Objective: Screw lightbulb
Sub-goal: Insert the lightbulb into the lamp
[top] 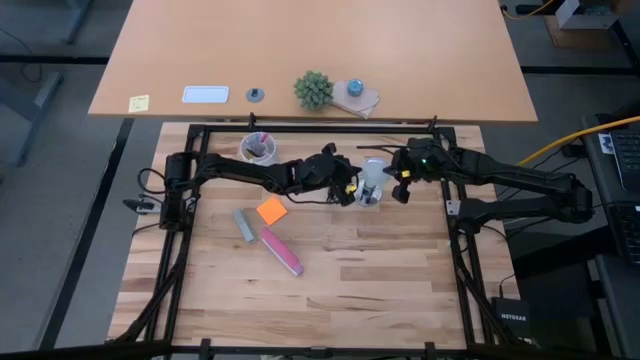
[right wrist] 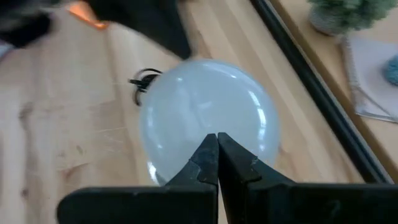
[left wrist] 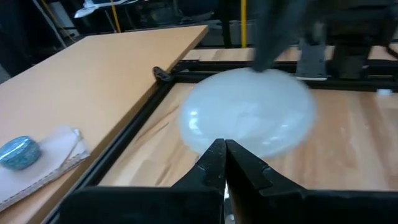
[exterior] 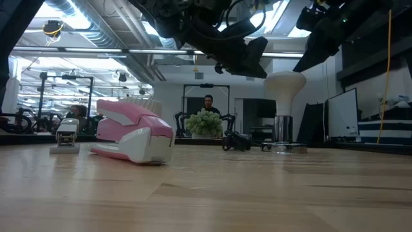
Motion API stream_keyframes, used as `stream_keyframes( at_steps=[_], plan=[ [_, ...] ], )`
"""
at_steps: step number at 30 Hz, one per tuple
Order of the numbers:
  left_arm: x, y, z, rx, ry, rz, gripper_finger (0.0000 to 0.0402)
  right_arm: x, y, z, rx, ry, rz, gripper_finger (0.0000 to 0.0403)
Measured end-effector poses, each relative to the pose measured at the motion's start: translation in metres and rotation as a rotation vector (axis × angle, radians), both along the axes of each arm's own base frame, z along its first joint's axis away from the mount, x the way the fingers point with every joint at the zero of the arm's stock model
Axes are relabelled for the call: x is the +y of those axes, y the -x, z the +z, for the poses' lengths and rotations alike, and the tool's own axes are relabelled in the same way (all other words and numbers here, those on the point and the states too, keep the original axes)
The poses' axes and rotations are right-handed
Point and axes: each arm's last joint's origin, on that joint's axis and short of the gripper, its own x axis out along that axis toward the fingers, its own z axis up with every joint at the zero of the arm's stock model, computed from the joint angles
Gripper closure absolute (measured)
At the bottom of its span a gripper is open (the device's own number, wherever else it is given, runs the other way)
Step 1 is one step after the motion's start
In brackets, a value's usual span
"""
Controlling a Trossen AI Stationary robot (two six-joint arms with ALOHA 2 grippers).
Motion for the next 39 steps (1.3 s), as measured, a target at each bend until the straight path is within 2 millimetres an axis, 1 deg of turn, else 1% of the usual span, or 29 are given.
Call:
stream_keyframes(
  at_steps=[8,11,17,20,23,26,31,35,39],
  plan=[
    [0.018,0.003,0.0,-0.001,0.002,0.035,0.0401,0.001,-0.003,0.002,-0.046,-0.024,0.042,0.04],
    [0.021,0.004,0.0,-0.002,0.004,0.041,0.0401,0.0,-0.004,0.003,-0.06,-0.011,0.035,0.04],
    [0.021,0.003,0.001,-0.001,-0.031,0.039,0.0401,-0.003,-0.003,0.003,-0.037,0.064,-0.044,0.04],
    [0.021,0.005,0.007,-0.001,-0.064,0.047,0.0401,-0.003,-0.001,0.006,-0.032,0.108,-0.055,0.04],
    [0.02,0.01,0.021,-0.026,-0.081,0.048,0.0401,-0.003,0.002,0.009,-0.037,0.146,-0.062,0.04],
    [0.014,0.012,0.03,-0.046,-0.082,0.029,0.0401,-0.004,0.004,0.011,-0.038,0.172,-0.085,0.04],
    [-0.007,0.008,0.028,-0.037,-0.05,-0.067,0.0401,-0.005,0.001,0.007,0.0,0.21,-0.068,0.04],
    [-0.024,0.007,0.024,0.013,-0.05,-0.121,0.0401,-0.006,-0.003,0.002,0.029,0.205,-0.061,0.04],
    [-0.035,0.006,0.023,0.024,-0.068,-0.153,0.0402,-0.008,-0.008,-0.003,0.057,0.197,-0.058,0.04]
  ],
)
